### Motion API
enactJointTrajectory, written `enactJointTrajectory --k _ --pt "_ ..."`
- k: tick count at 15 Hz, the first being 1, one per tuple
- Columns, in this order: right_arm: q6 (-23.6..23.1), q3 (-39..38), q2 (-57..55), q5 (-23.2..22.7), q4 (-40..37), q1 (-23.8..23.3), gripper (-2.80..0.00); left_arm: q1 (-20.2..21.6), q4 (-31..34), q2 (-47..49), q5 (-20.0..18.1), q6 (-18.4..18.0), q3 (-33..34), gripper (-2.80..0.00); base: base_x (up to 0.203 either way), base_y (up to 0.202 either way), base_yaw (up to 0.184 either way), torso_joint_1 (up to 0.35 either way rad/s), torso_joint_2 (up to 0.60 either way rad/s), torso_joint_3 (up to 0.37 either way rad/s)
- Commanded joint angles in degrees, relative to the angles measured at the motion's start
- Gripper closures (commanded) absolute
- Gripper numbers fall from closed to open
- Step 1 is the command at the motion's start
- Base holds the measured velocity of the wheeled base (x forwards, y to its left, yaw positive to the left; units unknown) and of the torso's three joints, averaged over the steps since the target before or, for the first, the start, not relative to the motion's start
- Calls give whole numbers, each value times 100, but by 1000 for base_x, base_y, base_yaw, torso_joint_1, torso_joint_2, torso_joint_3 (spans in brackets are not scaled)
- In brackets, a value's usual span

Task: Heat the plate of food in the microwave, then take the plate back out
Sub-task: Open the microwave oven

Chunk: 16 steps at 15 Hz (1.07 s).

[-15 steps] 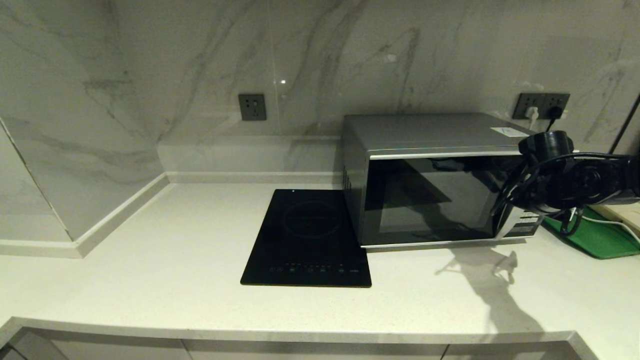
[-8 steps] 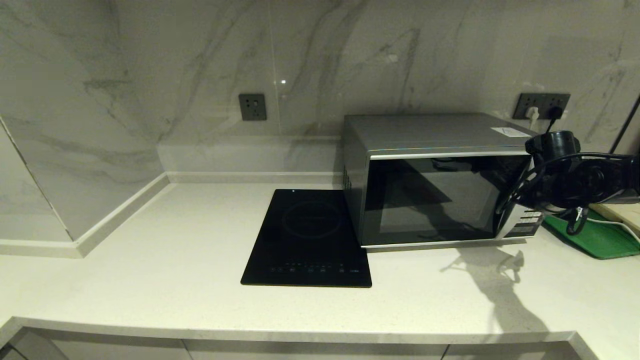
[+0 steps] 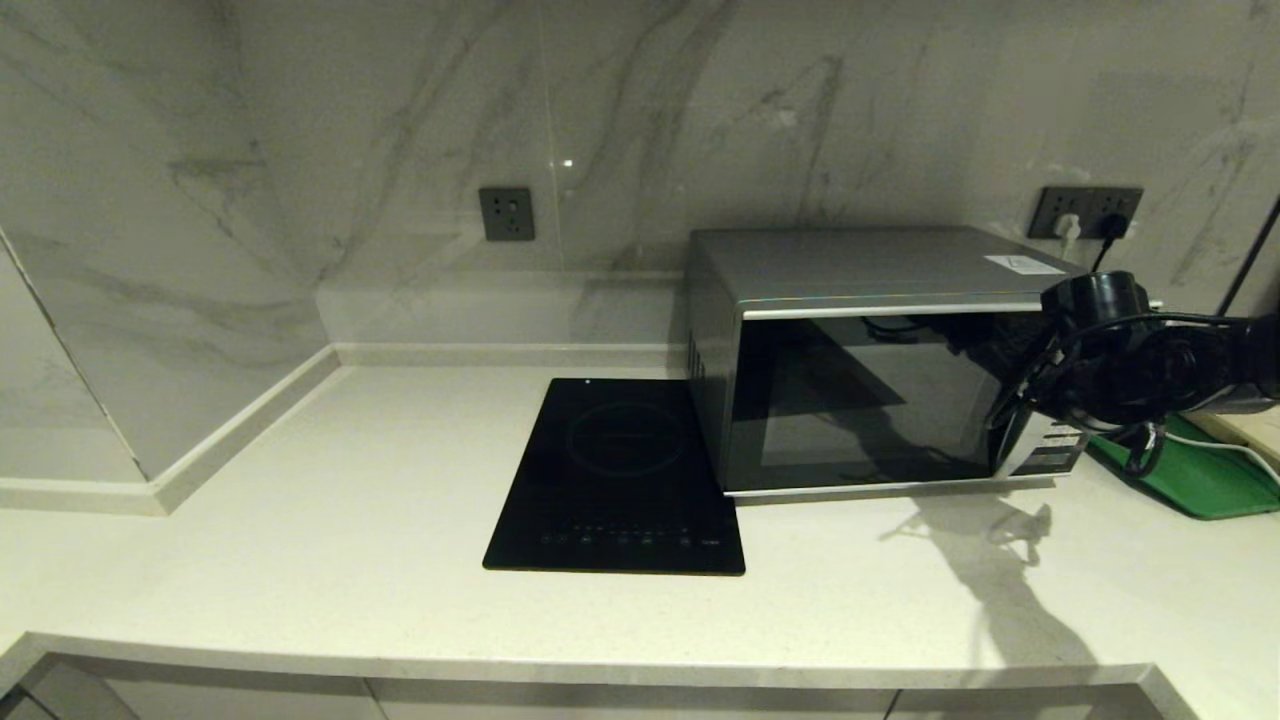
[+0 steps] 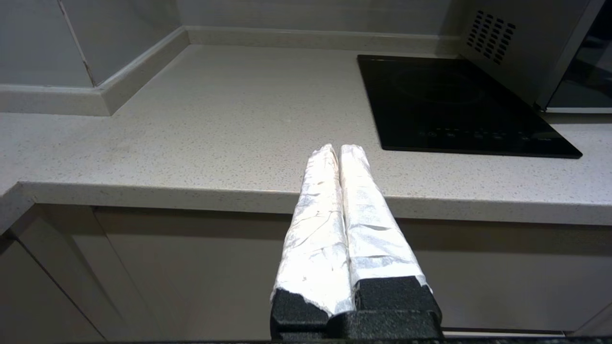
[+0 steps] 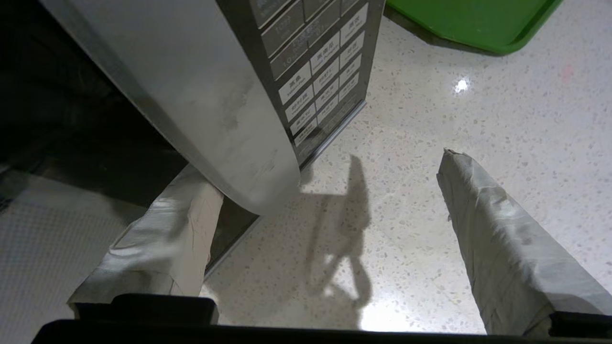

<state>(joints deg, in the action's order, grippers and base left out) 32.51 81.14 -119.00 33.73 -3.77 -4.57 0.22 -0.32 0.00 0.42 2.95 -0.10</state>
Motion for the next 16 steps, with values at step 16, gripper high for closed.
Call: enactJointTrajectory --k 16 --pt "737 -1483 1039 672 623 326 -280 4 -3 0 2 4 1 0 0 0 0 0 0 0"
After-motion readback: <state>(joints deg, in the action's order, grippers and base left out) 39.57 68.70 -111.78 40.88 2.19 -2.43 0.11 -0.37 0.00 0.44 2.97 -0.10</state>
